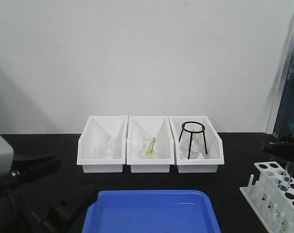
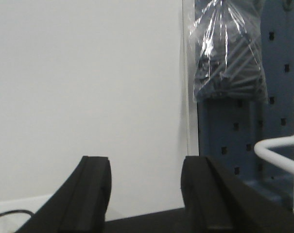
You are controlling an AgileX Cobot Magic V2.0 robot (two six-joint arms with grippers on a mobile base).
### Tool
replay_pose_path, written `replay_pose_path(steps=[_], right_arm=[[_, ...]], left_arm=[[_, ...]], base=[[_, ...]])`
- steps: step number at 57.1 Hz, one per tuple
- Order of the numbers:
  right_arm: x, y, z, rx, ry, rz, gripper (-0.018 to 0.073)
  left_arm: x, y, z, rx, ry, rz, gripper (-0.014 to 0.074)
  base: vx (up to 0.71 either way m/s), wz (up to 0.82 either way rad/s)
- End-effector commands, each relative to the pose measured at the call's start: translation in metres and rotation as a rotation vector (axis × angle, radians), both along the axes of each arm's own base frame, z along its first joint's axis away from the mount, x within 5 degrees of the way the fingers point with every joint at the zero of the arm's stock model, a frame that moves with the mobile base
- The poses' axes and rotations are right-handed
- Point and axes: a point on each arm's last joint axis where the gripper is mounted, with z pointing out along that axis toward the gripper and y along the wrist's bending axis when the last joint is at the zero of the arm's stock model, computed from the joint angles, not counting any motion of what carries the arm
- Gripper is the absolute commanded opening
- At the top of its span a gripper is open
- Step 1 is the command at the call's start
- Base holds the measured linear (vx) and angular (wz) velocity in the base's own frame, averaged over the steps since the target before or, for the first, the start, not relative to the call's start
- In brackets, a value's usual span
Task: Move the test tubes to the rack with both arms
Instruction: 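Open the right gripper to release the tube in the rack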
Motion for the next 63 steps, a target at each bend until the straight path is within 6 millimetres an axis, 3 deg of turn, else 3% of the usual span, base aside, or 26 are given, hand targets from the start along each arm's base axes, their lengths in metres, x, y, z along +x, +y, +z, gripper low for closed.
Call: replay_pose_path(steps=[1,18,31,41,51,63], right_arm=[[-0.014,0.001,0.045,-0.031,-0.13,0.011,0.0407],[-0.064,0.019,0.107,-0.153,0.008,0.144,0.0339],[-0.121,0.023,0.135,-0.118,0.191,0.165,0.0175],[-0.159,0.024,0.137,-0.075,0.357,0.163,-0.0014],[-0.194,0.026,0.137,-0.087,0.474,0.166,-0.0011],[-0.239,0.034,0.144,-0.169,0.48,0.221,-0.0011]], left_arm=[[-0.004,-0.002,0.017,-0.061,-0.065,-0.044,0.0589],[-0.004,-0.002,0.017,-0.07,-0.053,-0.04,0.0589],[-0.003,0.0,0.014,-0.046,-0.032,-0.013,0.0559],[-0.003,0.001,0.014,-0.045,-0.031,-0.011,0.0367],[-0.001,0.005,0.009,-0.004,0.005,0.037,-0.0015],[-0.003,0.012,0.006,0.012,0.062,0.09,-0.0022]], base=[[0.0,0.0],[0.0,0.0],[0.0,0.0],[0.0,0.0],[0.0,0.0],[0.0,0.0]])
